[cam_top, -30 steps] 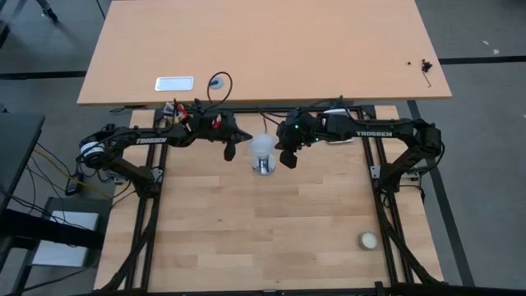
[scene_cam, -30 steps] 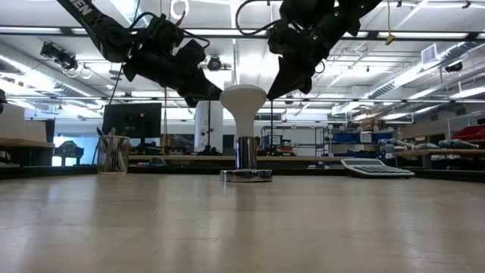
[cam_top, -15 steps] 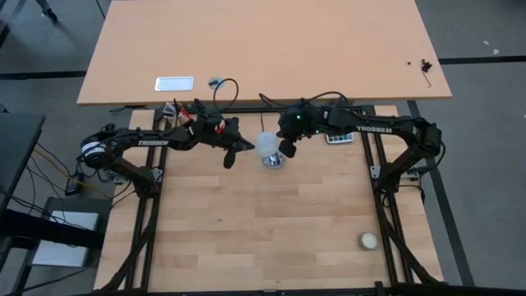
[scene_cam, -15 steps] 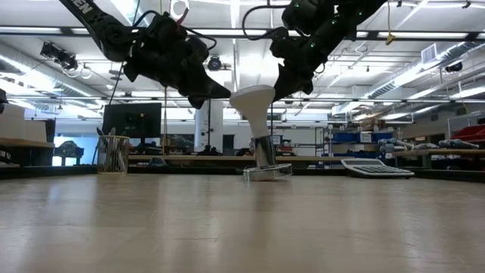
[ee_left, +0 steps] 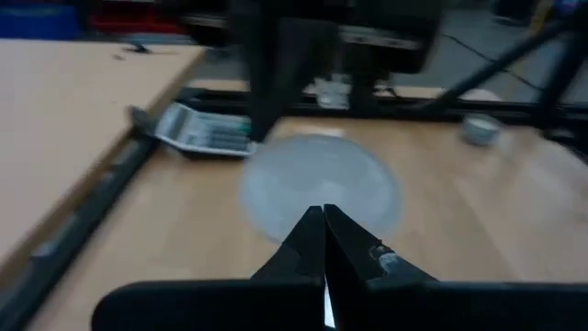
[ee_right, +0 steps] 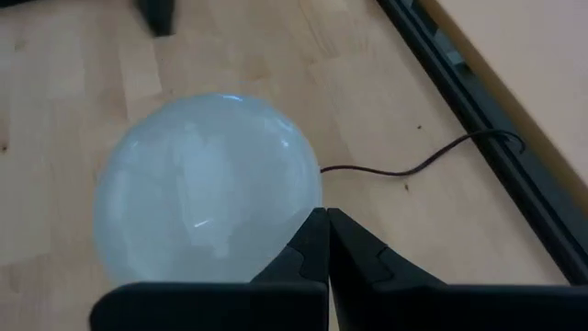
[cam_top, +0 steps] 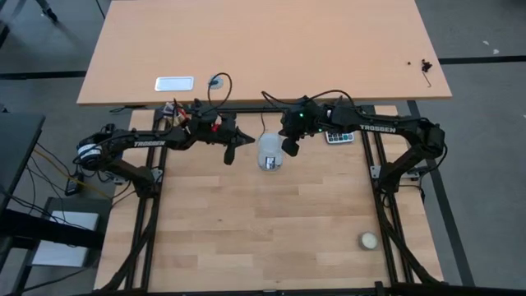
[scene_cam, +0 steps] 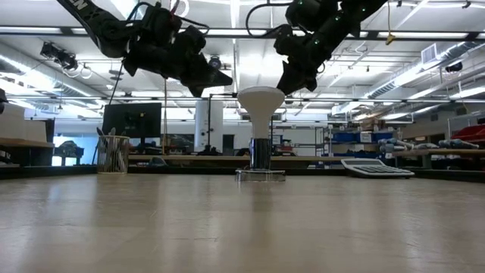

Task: Screw lightbulb
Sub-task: Remove the white lightbulb from the silver lamp

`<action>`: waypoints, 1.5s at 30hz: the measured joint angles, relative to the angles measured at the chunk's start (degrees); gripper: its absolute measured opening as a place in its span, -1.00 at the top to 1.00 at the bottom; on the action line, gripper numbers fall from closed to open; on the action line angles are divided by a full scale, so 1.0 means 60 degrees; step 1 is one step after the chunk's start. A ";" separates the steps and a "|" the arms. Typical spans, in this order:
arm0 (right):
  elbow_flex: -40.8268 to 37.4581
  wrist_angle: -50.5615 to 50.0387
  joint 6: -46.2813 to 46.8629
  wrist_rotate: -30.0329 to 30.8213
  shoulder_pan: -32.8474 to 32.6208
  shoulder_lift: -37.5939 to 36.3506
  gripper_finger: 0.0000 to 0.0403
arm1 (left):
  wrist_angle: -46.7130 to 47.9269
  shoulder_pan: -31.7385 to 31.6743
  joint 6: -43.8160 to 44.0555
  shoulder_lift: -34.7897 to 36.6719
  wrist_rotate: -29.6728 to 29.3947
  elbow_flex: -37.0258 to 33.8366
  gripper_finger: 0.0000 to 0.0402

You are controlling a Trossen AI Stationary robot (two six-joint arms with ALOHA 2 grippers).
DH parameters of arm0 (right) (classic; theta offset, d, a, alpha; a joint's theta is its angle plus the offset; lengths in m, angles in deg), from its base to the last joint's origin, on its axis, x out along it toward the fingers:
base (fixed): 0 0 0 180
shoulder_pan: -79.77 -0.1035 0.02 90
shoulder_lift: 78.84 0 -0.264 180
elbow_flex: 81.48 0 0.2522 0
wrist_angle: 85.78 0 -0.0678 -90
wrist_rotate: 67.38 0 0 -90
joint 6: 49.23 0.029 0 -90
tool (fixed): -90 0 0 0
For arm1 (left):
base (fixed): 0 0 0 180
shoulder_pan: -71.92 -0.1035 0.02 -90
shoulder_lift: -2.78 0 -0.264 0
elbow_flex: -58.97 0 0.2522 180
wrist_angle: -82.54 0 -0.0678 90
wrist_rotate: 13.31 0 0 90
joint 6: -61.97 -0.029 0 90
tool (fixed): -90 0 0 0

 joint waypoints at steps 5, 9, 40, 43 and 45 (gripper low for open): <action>0.0000 -0.0179 0.0015 0.0075 -0.0141 -0.0526 0.96 | -0.0112 -0.0452 0.0193 -0.0085 -0.0596 0.0015 1.00; 0.0000 -0.0304 -0.0045 -0.0255 -0.0649 -0.0909 0.96 | -0.0293 -0.0702 0.0484 -0.0308 -0.0470 0.0121 1.00; -0.0018 -0.1096 -0.0164 -0.0466 -0.1741 -0.0119 0.96 | -0.0270 -0.0557 0.0477 -0.2206 0.0593 0.1657 1.00; -0.0005 -0.0935 -0.0186 -0.0319 -0.1705 -0.0125 0.96 | -0.0259 -0.0546 0.0488 -0.2272 0.0597 0.1657 1.00; -0.0007 -0.0999 -0.0171 -0.0315 -0.1669 -0.0126 0.96 | -0.0291 -0.0505 0.0482 -0.2311 0.0599 0.1656 1.00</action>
